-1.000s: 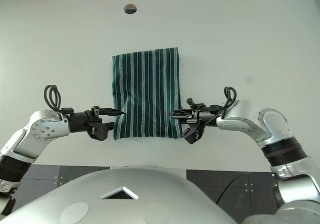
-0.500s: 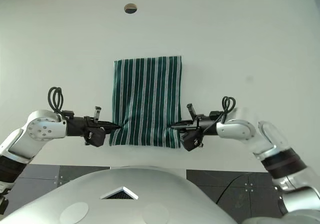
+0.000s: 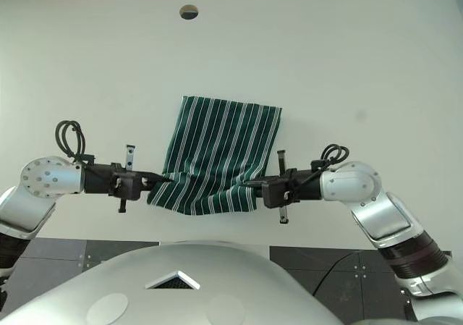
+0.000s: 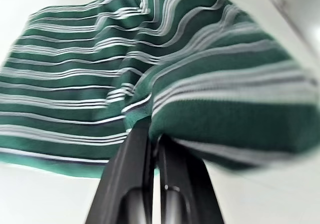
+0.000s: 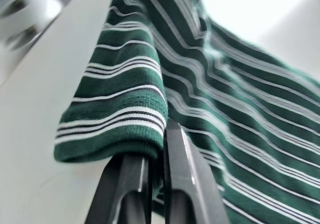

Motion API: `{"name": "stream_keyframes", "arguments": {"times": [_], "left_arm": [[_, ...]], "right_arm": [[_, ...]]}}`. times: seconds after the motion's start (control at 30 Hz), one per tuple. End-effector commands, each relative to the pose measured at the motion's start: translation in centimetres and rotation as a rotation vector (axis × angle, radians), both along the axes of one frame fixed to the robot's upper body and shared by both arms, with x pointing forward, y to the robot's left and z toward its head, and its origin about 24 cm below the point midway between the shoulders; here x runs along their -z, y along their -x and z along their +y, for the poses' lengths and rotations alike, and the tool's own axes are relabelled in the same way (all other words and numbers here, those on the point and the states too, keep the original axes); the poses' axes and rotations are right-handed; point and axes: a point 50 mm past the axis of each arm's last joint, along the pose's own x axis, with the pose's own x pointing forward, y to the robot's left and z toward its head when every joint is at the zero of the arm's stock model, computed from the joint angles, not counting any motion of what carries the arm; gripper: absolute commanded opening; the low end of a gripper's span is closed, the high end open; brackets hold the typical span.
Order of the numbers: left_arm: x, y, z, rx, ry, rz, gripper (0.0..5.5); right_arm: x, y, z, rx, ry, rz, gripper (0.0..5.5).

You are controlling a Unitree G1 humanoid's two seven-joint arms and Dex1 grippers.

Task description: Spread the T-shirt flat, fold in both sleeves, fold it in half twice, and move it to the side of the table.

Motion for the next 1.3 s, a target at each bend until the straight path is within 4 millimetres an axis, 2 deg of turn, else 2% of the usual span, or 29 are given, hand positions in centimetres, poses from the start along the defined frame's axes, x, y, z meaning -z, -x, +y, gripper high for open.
{"name": "stream_keyframes", "arguments": {"times": [0.03,0.23,0.4,0.5,0.7,0.97,1.03,1.07,1.17,1.3], "left_arm": [[-1.0,-3.7,-0.2,-0.239,0.012,-0.025,0.12],[-1.4,-6.9,-1.4,-0.470,0.070,0.031,0.12],[-1.1,-8.9,-2.0,-0.596,0.089,0.101,0.12],[-1.2,-9.5,-2.5,-0.602,0.115,0.117,0.12],[-1.2,-9.4,-2.7,-0.580,0.124,0.120,0.12],[-0.1,-10.8,-4.2,-0.651,0.127,0.201,0.12],[0.0,-11.7,-4.4,-0.705,0.147,0.223,0.41],[0.1,-12.2,-4.4,-0.738,0.161,0.240,0.61],[-0.1,-13.5,-4.5,-0.840,0.229,0.308,1.03],[-0.1,-14.8,-4.2,-0.946,0.310,0.394,1.07]], "right_arm": [[-0.7,-1.8,-0.5,0.137,-0.003,-0.003,0.10],[-0.7,-3.6,-1.0,0.317,0.012,0.036,0.10],[-1.1,-5.2,-1.9,0.496,-0.039,0.228,0.10],[-1.6,-5.5,-2.0,0.538,-0.081,0.329,0.10],[-2.3,-5.7,-1.8,0.554,-0.109,0.388,0.10],[-1.5,-8.0,-3.0,0.813,-0.166,0.627,0.10],[-0.9,-8.7,-3.6,0.899,-0.164,0.664,0.10],[-0.6,-9.0,-3.8,0.940,-0.163,0.682,0.44],[0.1,-9.7,-4.2,1.046,-0.171,0.712,0.88],[-0.2,-11.1,-4.9,1.171,-0.265,0.729,1.64]]}}
